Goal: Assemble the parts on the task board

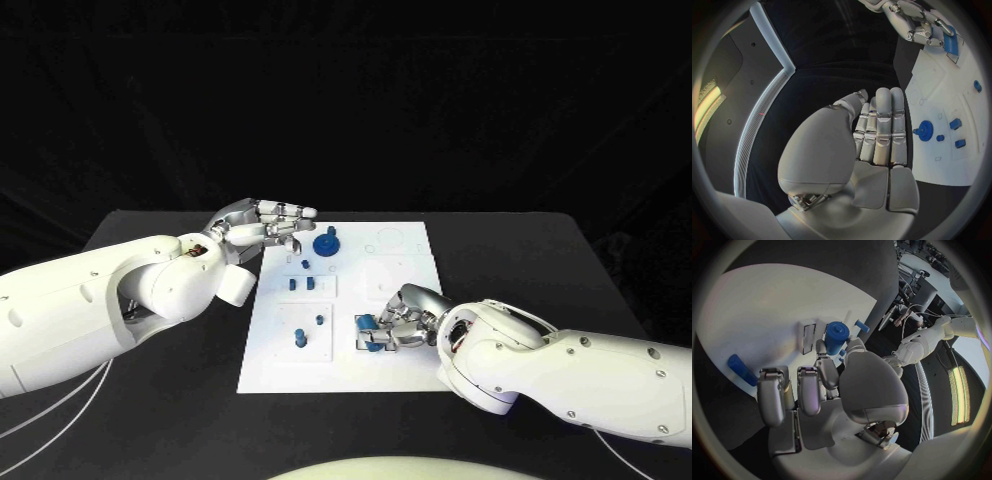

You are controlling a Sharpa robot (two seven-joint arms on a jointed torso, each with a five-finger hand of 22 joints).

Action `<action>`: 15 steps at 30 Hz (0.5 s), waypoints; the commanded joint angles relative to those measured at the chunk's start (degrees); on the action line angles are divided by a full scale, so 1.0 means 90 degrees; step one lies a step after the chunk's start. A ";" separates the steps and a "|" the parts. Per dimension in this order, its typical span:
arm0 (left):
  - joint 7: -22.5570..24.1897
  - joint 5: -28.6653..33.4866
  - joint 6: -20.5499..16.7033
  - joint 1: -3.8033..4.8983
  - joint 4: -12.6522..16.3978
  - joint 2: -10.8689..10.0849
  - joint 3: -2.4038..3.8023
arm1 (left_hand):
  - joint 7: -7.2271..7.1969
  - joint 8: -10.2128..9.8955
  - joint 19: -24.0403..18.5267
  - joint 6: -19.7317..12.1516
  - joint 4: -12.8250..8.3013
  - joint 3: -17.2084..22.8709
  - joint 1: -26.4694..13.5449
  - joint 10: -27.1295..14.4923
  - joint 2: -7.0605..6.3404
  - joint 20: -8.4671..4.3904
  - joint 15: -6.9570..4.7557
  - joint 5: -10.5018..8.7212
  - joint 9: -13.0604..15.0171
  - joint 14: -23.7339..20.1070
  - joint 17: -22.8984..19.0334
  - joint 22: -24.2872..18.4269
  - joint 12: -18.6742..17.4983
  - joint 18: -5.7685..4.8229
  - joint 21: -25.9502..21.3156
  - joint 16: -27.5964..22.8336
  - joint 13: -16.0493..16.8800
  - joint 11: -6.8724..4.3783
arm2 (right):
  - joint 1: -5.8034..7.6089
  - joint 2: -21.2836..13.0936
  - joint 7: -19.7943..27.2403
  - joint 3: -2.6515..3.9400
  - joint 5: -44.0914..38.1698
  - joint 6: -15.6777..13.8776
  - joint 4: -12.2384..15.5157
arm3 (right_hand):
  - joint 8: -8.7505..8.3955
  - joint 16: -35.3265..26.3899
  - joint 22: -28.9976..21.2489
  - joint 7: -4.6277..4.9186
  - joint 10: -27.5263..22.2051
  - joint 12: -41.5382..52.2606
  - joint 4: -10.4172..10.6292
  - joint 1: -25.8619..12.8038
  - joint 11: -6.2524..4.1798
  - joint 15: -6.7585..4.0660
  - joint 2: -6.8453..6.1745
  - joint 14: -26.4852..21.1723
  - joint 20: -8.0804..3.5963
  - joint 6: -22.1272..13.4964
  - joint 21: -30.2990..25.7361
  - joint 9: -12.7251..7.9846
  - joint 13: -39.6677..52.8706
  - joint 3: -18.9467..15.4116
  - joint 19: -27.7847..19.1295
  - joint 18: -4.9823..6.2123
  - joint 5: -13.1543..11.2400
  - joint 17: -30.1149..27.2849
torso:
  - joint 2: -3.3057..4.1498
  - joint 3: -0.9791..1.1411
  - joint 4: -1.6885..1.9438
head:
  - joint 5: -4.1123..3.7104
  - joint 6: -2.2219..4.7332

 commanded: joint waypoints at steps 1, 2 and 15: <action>0.0039 0.0002 0.0122 0.0004 0.0022 0.0002 0.0004 | -0.0002 0.0025 -0.0017 -0.0050 -0.0028 -0.0002 0.0062 -0.0034 -0.0019 0.0035 0.0005 0.0003 -0.0008 -0.0049 -0.0007 -0.0005 0.0007 0.0089 -0.0030 -0.0043 0.0008 0.0000 | -0.0005 0.0024 -0.0021 -0.0002 -0.0004 0.0160 -0.0021 | -0.0046 0.0036 0.1581 -0.0138 0.0030 -0.0032 -0.0002 -0.0134 0.0014 -0.0035 0.0016 0.0461 -0.0060 0.0111 0.0015 0.0016 0.0007 -0.0084 0.0534 -0.0119 -0.0108 0.0549 | -0.0003 0.0001 -0.0004 | 0.0004 -0.0004; 0.0039 0.0002 0.0122 0.0004 0.0024 0.0000 0.0004 | -0.0002 0.0025 -0.0017 -0.0050 -0.0028 -0.0002 0.0062 -0.0034 -0.0019 0.0035 0.0005 0.0003 -0.0008 -0.0049 -0.0007 -0.0005 0.0007 0.0089 -0.0030 -0.0043 0.0008 0.0000 | -0.0003 0.0025 -0.0031 -0.0002 -0.0024 0.0142 -0.0033 | -0.0048 0.0037 0.1582 -0.0140 0.0030 -0.0041 -0.0003 -0.0183 0.0013 -0.0036 0.0024 0.0461 -0.0060 0.0113 0.0016 0.0024 0.0004 -0.0117 0.0535 -0.0119 -0.0183 0.0552 | -0.0002 0.0001 -0.0004 | 0.0006 -0.0003; 0.0028 0.0002 0.0123 0.0004 0.0031 -0.0027 0.0003 | -0.0002 0.0025 -0.0017 -0.0050 -0.0028 -0.0002 0.0062 -0.0034 -0.0019 0.0035 0.0005 0.0003 -0.0008 -0.0049 -0.0007 -0.0005 0.0007 0.0089 -0.0030 -0.0043 0.0008 0.0000 | 0.0005 0.0031 -0.0045 -0.0001 -0.0274 0.0069 -0.0042 | -0.0072 0.0009 0.1565 -0.0135 -0.0011 -0.0220 0.0025 -0.0929 0.0023 -0.0031 -0.0149 0.0449 -0.0056 0.0090 -0.0039 0.0174 -0.0070 -0.0509 0.0510 -0.0106 -0.2028 0.0504 | -0.0005 0.0001 -0.0011 | 0.0008 -0.0001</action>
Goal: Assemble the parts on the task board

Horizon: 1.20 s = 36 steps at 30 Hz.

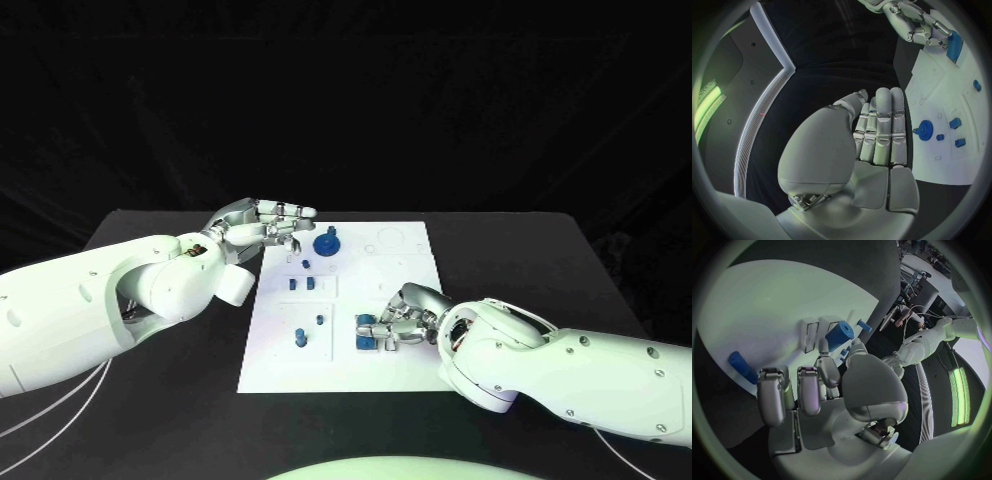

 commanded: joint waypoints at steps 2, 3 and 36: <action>0.0028 0.0003 0.0109 0.0004 0.0021 0.0002 0.0004 | 0.0000 0.0024 -0.0018 -0.0054 -0.0028 -0.0004 0.0062 -0.0037 -0.0020 0.0036 0.0006 0.0002 -0.0009 -0.0050 -0.0009 -0.0005 0.0007 0.0088 -0.0030 -0.0044 0.0007 0.0002 | 0.0000 0.0010 -0.0011 0.0001 -0.0216 0.0038 0.0019 | -0.0032 0.0003 0.1563 0.0010 -0.0048 -0.0089 0.0010 -0.0229 0.0028 -0.0027 -0.0123 0.0447 -0.0054 -0.0061 -0.0049 0.0034 -0.0039 0.0037 0.0505 -0.0104 -0.0357 0.0495 | -0.0004 -0.0002 -0.0001 | -0.0005 0.0009; 0.0027 0.0003 0.0109 0.0004 0.0021 0.0002 0.0004 | 0.0003 0.0022 -0.0019 -0.0058 -0.0028 -0.0007 0.0061 -0.0042 -0.0022 0.0036 0.0008 0.0001 -0.0010 -0.0052 -0.0009 -0.0004 0.0006 0.0088 -0.0029 -0.0045 0.0006 0.0005 | 0.0000 0.0007 -0.0010 0.0001 -0.0226 0.0033 0.0022 | -0.0033 0.0003 0.1563 0.0010 -0.0050 -0.0094 0.0011 -0.0249 0.0029 -0.0027 -0.0138 0.0447 -0.0053 -0.0062 -0.0049 0.0038 -0.0041 0.0051 0.0505 -0.0104 -0.0377 0.0497 | -0.0004 -0.0002 0.0001 | -0.0008 0.0010; -0.0015 -0.0013 0.0126 0.0004 0.0010 -0.0006 0.0003 | 0.0006 0.0021 -0.0020 -0.0064 -0.0028 -0.0006 0.0063 -0.0049 -0.0017 0.0037 0.0010 0.0002 -0.0012 -0.0055 -0.0011 -0.0003 0.0006 0.0087 -0.0028 -0.0047 0.0006 0.0008 | -0.0011 -0.0182 0.0023 0.0001 -0.0630 0.0225 0.0200 | 0.0234 0.0237 0.1660 -0.0150 0.0300 0.0678 -0.0399 0.1138 -0.0109 -0.0130 0.0313 0.0542 -0.0136 0.0217 0.0277 0.0362 0.0635 0.0494 0.0646 -0.0177 0.0281 0.1000 | -0.0001 -0.0002 0.0003 | -0.0032 -0.0001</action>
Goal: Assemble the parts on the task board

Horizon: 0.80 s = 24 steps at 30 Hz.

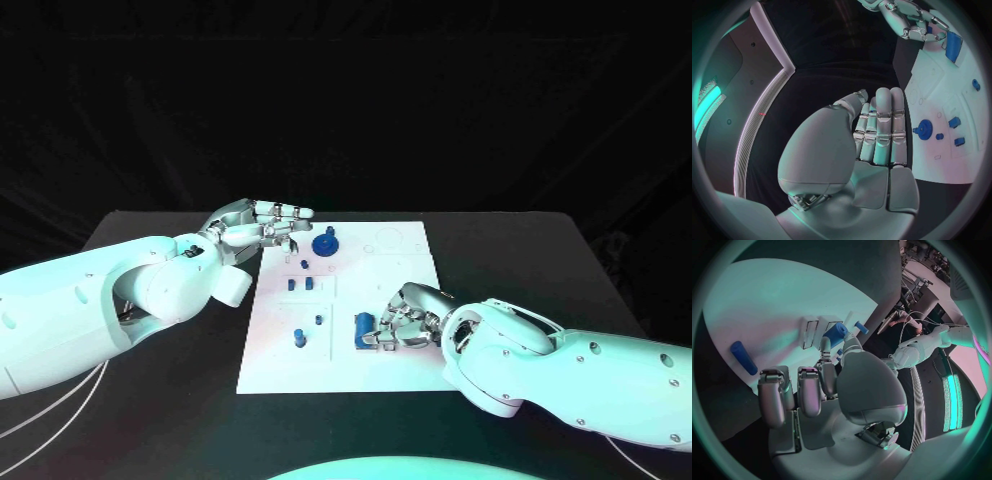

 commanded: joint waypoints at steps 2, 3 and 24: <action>0.0008 -0.0011 0.0111 0.0004 0.0012 0.0012 0.0003 | -0.0017 0.0021 -0.0020 -0.0041 -0.0028 -0.0006 0.0064 -0.0049 -0.0016 0.0037 0.0010 0.0002 -0.0008 -0.0055 -0.0006 -0.0004 0.0006 0.0086 -0.0029 -0.0022 0.0006 0.0008 | -0.0004 0.0023 -0.0032 0.0000 -0.0144 0.0165 -0.0037 | 0.0030 0.0041 0.1663 -0.0021 0.0066 0.0051 0.0020 0.0015 -0.0034 -0.0042 0.0091 0.0541 -0.0048 0.0040 0.0047 0.0028 0.0173 0.0035 0.0646 -0.0078 0.0065 0.1006 | 0.0003 -0.0001 -0.0003 | 0.0004 -0.0004; 0.0008 -0.0011 0.0111 0.0004 0.0012 0.0012 0.0003 | -0.0017 0.0021 -0.0020 -0.0041 -0.0028 -0.0006 0.0064 -0.0049 -0.0016 0.0037 0.0010 0.0002 -0.0008 -0.0055 -0.0006 -0.0004 0.0006 0.0086 -0.0029 -0.0022 0.0006 0.0008 | -0.0004 0.0024 -0.0036 0.0000 -0.0148 0.0171 -0.0041 | 0.0032 0.0044 0.1663 -0.0023 0.0070 0.0061 0.0020 0.0021 -0.0036 -0.0044 0.0096 0.0542 -0.0049 0.0039 0.0047 0.0032 0.0182 0.0037 0.0646 -0.0078 0.0074 0.1011 | 0.0003 0.0000 -0.0004 | 0.0005 -0.0006; -0.0005 -0.0024 0.0119 0.0004 0.0012 -0.0013 0.0002 | -0.0016 0.0022 -0.0022 -0.0045 -0.0034 -0.0004 0.0073 -0.0055 -0.0011 0.0037 0.0011 0.0003 -0.0009 -0.0059 -0.0007 -0.0002 0.0007 0.0086 -0.0027 -0.0023 0.0005 0.0009 | -0.0003 -0.0062 0.0192 0.0000 0.0072 0.0393 0.0005 | 0.0094 0.0034 0.1651 -0.0003 0.0063 0.0043 0.0126 -0.0089 -0.0022 -0.0040 -0.0137 0.0535 -0.0062 -0.0039 0.0007 0.0194 0.0214 -0.0215 0.0628 -0.0069 0.0065 0.0995 | 0.0004 0.0002 -0.0005 | 0.0009 -0.0008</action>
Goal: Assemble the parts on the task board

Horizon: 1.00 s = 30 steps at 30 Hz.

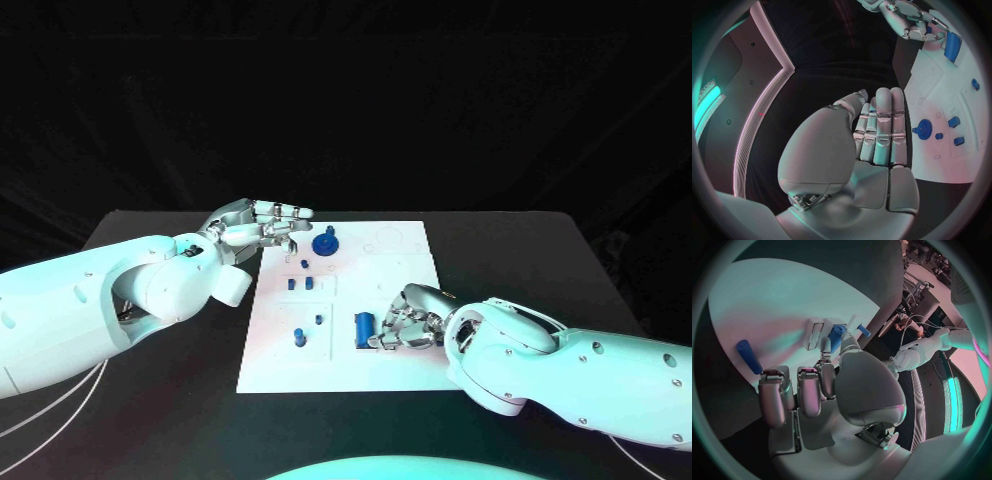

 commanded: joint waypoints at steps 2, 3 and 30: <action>0.0017 -0.0020 0.0106 0.0004 0.0015 0.0000 0.0003 | -0.0015 0.0022 -0.0022 -0.0045 -0.0034 -0.0004 0.0073 -0.0055 -0.0011 0.0037 -0.0011 0.0003 -0.0009 -0.0037 -0.0008 -0.0003 0.0007 0.0086 -0.0027 -0.0024 0.0005 0.0009 | -0.0002 -0.0006 0.0227 0.0002 0.0180 0.0207 0.0034 | 0.0034 0.0005 0.1648 0.0004 0.0043 -0.0088 0.0125 -0.0331 -0.0014 0.0013 -0.0185 0.0534 -0.0010 -0.0063 -0.0043 0.0037 -0.0043 -0.0176 0.0622 -0.0067 -0.0149 0.0983 | 0.0002 0.0000 0.0000 | 0.0007 0.0000; 0.0017 -0.0020 0.0106 0.0004 0.0015 -0.0001 0.0002 | -0.0015 0.0022 -0.0022 -0.0045 -0.0034 -0.0004 0.0073 -0.0055 -0.0011 0.0037 -0.0011 0.0003 -0.0009 -0.0037 -0.0008 -0.0003 0.0007 0.0086 -0.0027 -0.0024 0.0005 0.0009 | -0.0002 -0.0009 0.0244 0.0002 0.0196 0.0211 0.0036 | 0.0030 0.0007 0.1648 0.0010 0.0034 -0.0104 0.0159 -0.0369 -0.0009 0.0018 -0.0205 0.0535 -0.0007 -0.0084 -0.0044 0.0046 -0.0051 -0.0210 0.0622 -0.0067 -0.0212 0.0989 | 0.0002 0.0000 0.0000 | 0.0007 0.0000; 0.0023 -0.0022 0.0093 0.0003 0.0016 -0.0008 -0.0008 | -0.0015 0.0022 -0.0022 -0.0045 -0.0034 -0.0004 0.0073 -0.0055 -0.0011 0.0037 -0.0011 0.0003 -0.0009 -0.0037 -0.0008 -0.0003 0.0007 0.0086 -0.0027 -0.0024 0.0005 0.0009 | 0.0162 -0.0470 0.0274 0.0005 -0.0373 -0.0288 0.0166 | -0.0029 0.0006 0.1648 0.0014 0.0003 -0.0136 -0.0072 0.0330 -0.0008 0.0022 0.0142 0.0535 0.0006 -0.0223 -0.0041 0.0141 -0.0026 -0.0028 0.0623 -0.0067 0.0187 0.0997 | -0.0011 -0.0003 -0.0008 | -0.0041 0.0010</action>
